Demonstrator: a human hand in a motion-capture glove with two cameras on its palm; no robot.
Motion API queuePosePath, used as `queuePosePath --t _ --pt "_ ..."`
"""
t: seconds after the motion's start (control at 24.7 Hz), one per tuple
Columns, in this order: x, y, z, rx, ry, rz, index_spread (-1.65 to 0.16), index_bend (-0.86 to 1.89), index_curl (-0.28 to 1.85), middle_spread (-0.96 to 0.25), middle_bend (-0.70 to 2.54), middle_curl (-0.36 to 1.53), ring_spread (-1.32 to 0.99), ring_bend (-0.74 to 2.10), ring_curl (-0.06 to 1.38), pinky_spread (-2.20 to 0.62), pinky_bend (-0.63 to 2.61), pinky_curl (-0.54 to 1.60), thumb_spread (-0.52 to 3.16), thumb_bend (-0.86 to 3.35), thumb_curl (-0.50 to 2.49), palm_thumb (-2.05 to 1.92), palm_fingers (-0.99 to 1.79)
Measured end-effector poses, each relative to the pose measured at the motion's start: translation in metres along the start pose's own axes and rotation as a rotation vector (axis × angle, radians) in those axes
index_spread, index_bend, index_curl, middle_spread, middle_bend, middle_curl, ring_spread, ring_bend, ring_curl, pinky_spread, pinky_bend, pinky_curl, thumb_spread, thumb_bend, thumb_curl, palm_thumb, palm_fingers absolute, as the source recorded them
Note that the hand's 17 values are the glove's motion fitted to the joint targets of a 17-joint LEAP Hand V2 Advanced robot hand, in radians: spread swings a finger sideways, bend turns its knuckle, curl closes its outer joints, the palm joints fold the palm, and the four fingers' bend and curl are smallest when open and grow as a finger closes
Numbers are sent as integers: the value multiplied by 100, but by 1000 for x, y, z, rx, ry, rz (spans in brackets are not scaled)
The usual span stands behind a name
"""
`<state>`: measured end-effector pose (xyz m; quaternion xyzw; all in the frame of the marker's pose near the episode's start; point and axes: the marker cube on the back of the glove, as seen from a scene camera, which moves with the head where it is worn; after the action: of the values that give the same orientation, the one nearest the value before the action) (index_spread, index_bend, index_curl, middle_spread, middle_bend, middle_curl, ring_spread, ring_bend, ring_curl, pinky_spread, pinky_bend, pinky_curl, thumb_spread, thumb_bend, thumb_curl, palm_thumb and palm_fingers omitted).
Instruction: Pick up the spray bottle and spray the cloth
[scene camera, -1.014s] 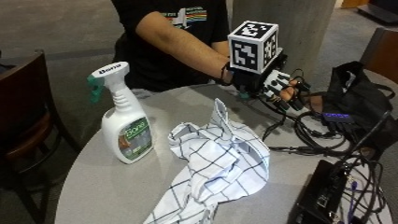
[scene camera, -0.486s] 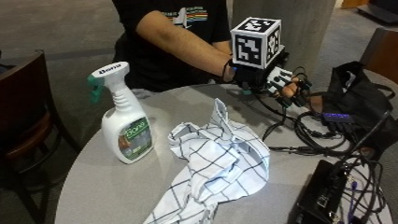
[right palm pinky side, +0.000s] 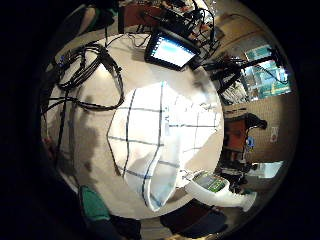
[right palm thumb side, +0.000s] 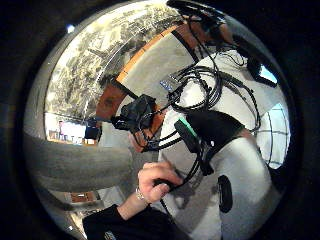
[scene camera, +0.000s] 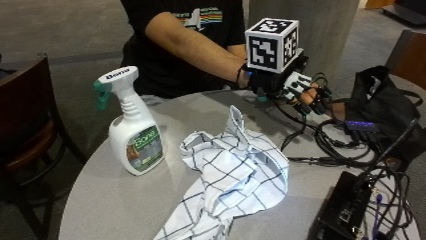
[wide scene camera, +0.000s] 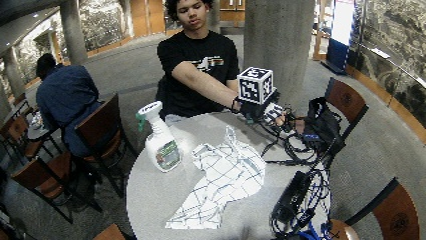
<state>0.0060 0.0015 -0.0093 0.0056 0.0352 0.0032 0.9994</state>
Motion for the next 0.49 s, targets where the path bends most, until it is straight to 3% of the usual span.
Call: queuePosePath --t 0.49 --pt "28 85 -33 70 -15 -45 -39 16 24 -2 32 31 1 34 25 24 26 28 114 22 30 76 45"
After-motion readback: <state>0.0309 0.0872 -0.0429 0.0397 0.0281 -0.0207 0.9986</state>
